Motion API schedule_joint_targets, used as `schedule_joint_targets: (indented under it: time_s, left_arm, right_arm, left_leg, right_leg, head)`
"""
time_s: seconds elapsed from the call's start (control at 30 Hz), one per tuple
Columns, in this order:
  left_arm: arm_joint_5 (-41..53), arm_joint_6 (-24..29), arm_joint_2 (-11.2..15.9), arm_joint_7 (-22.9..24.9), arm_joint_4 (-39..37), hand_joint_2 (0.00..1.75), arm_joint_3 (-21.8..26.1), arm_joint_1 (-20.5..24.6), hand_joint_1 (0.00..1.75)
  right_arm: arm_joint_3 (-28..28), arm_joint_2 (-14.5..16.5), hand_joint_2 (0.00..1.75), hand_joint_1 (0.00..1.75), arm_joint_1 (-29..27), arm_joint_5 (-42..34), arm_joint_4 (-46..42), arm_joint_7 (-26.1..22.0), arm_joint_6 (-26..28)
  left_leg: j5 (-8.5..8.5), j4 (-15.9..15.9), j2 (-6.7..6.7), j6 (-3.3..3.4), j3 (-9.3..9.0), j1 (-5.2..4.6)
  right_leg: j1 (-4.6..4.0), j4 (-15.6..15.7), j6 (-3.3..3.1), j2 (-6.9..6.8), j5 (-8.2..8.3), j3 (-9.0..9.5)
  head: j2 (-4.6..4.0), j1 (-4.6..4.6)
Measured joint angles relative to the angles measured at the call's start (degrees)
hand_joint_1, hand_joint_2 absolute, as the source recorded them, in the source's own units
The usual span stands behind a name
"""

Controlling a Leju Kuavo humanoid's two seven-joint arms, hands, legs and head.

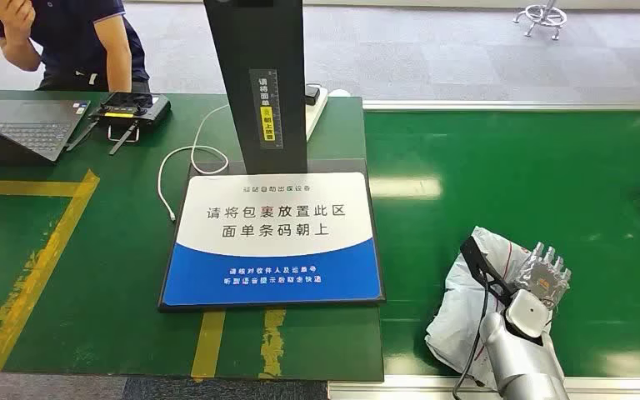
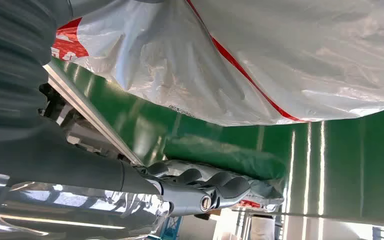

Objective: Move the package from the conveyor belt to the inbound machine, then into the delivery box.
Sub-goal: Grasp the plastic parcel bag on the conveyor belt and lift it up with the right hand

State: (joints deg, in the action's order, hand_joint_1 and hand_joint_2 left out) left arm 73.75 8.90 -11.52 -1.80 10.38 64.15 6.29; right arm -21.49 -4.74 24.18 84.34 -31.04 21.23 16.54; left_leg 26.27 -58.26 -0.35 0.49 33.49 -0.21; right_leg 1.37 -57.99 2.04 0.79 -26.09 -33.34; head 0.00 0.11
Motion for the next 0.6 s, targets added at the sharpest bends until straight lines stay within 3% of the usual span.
schedule_joint_targets:
  time_s: [0.3,0.33,0.47,0.6]
  left_arm:
    - [-0.3,0.0,0.0,0.2,0.0,1.75,0.0,0.0,0.0]
    - [-0.3,0.0,0.0,0.3,0.0,1.75,0.0,0.0,0.0]
    - [-0.3,0.0,0.0,0.2,0.0,1.75,0.0,0.0,0.0]
    - [0.0,0.0,0.0,0.0,0.0,1.75,0.0,0.0,0.0]
  right_arm:
    - [-0.1,0.0,1.75,0.1,1.5,0.5,1.7,-1.6,-3.4]
    - [-0.1,0.0,1.75,0.17,1.6,0.5,1.9,-1.8,-3.6]
    - [-0.2,0.0,1.75,0.77,1.8,0.5,2.5,-2.1,-4.2]
    - [-0.2,0.0,1.75,0.8,1.7,0.4,3.0,-2.8,-4.3]
  left_leg:
    - [0.0,0.0,0.0,0.02,-0.27,0.0]
    - [0.0,0.0,0.0,0.03,-0.29,0.0]
    - [-0.02,0.0,0.0,0.11,-0.36,0.0]
    - [-0.07,0.0,-0.01,0.18,-0.33,-0.01]
  right_leg:
    - [0.0,0.1,0.03,0.0,0.02,0.28]
    - [0.0,0.1,0.04,0.0,0.02,0.31]
    - [0.0,0.2,0.07,0.0,0.04,0.39]
    - [0.01,0.2,0.15,-0.01,0.1,0.39]
  head:
    - [0.0,0.0]
    - [0.0,0.0]
    - [0.0,0.01]
    - [0.0,0.02]
